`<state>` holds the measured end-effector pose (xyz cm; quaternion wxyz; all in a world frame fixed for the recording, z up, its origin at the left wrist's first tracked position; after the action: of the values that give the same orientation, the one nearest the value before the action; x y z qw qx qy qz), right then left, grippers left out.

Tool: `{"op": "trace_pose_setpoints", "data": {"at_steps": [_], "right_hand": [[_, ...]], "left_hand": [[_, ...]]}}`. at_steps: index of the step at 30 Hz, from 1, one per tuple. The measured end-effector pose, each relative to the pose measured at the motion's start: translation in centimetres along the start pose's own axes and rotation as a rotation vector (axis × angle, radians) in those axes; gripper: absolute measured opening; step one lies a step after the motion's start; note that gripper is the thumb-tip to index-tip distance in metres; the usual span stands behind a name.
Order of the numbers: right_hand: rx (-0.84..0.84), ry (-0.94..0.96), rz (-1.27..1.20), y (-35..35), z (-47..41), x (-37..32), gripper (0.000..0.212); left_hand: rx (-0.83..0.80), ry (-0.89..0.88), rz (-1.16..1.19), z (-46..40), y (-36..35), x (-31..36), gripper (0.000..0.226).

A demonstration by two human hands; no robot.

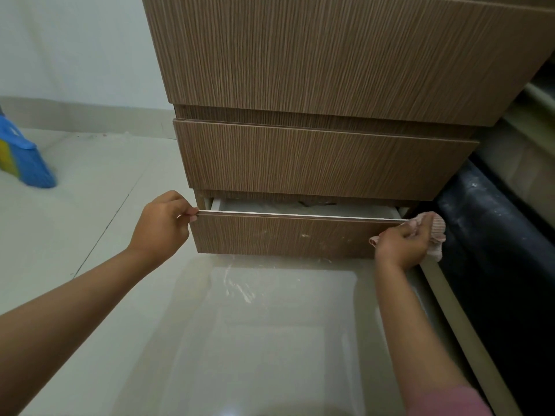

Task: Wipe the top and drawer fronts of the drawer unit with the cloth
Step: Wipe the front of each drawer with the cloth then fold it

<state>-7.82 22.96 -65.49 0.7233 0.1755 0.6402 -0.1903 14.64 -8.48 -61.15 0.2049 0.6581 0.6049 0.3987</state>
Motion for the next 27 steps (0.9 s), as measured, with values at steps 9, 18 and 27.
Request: {"op": "trace_pose_setpoints", "data": {"at_steps": [9, 18, 27], "right_hand": [[-0.003, 0.065, 0.026, 1.0, 1.6, 0.0, 0.046], [-0.102, 0.044, 0.114, 0.5, 0.0, 0.0, 0.044], [0.006, -0.059, -0.003, 0.6, 0.7, 1.0, 0.055]], "left_hand": [[-0.007, -0.005, -0.001, -0.1, 0.0, 0.0, 0.011], [-0.007, -0.011, -0.006, -0.2, -0.1, 0.0, 0.012], [-0.011, 0.024, 0.009, -0.2, 0.0, 0.0, 0.012]]}}
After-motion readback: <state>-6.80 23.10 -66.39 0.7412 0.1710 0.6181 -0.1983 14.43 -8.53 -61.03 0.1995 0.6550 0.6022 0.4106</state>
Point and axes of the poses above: each hand's wrist, its own z-axis away from the middle knuckle, its own y-axis out of the back of the hand, x = y × z, the point moved 2 cm from there along -z, towards the middle knuckle, and after that the axes turned 12 degrees about -y, right-handed, at the moved point
